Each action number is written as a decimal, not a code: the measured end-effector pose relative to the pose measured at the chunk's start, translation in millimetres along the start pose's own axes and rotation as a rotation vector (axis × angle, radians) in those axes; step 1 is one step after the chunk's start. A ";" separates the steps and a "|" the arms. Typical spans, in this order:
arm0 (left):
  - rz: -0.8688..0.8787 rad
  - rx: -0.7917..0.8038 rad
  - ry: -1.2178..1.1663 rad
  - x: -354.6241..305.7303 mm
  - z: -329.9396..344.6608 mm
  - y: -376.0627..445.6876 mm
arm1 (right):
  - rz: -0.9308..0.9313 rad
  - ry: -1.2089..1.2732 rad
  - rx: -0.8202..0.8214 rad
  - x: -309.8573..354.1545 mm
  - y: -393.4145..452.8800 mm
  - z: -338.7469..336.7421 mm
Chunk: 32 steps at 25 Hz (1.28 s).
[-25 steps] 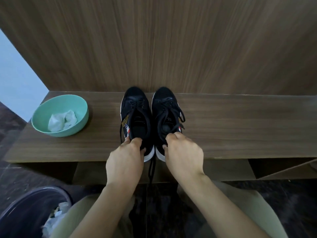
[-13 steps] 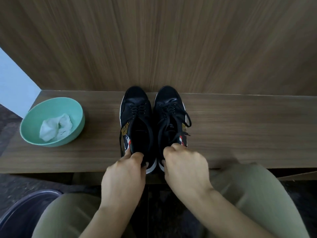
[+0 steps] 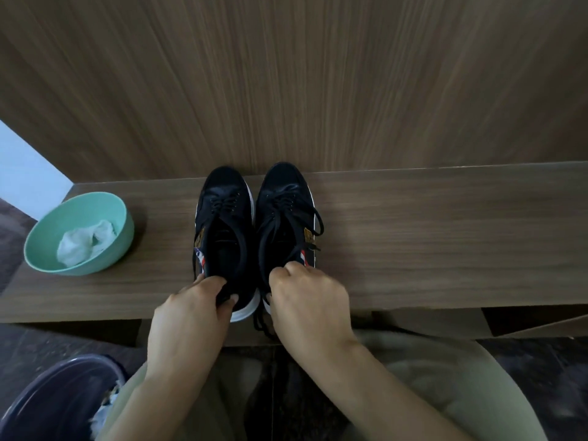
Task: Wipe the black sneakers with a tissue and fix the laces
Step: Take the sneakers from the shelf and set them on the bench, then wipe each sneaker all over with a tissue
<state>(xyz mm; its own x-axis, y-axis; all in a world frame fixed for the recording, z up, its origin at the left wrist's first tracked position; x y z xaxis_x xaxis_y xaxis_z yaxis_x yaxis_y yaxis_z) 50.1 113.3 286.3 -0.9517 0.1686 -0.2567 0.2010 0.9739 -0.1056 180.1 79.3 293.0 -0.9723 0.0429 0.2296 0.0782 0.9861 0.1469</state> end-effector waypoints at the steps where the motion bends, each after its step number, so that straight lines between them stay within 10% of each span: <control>1: -0.004 0.008 0.009 -0.6 -0.2 0.9 | -0.003 0.016 0.008 -1.1 1.7 -0.7; 20: 0.042 0.060 -0.007 -4.4 -3.7 2.6 | 0.058 0.023 0.186 2.8 0.0 -2.6; 32: -0.462 -0.109 0.016 195.1 -68.0 108.2 | 0.045 0.069 -0.256 -20.7 27.3 -43.5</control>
<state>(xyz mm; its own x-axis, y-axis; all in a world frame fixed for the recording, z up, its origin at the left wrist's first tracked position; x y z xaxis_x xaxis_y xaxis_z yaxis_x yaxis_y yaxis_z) -129.6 261.9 290.2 -0.9391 -0.2848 -0.1921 -0.2693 0.9575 -0.1032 211.9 98.3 334.1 -0.9500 0.0661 0.3052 0.1827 0.9104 0.3713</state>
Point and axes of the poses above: each hand's wrist, its own y-axis towards the middle knuckle, its own z-axis out of the palm, x = y × z, the point moved 9 cm from there along y, towards the middle knuckle, and after that the axes turned 7 degrees about x, right-handed, at the moved point
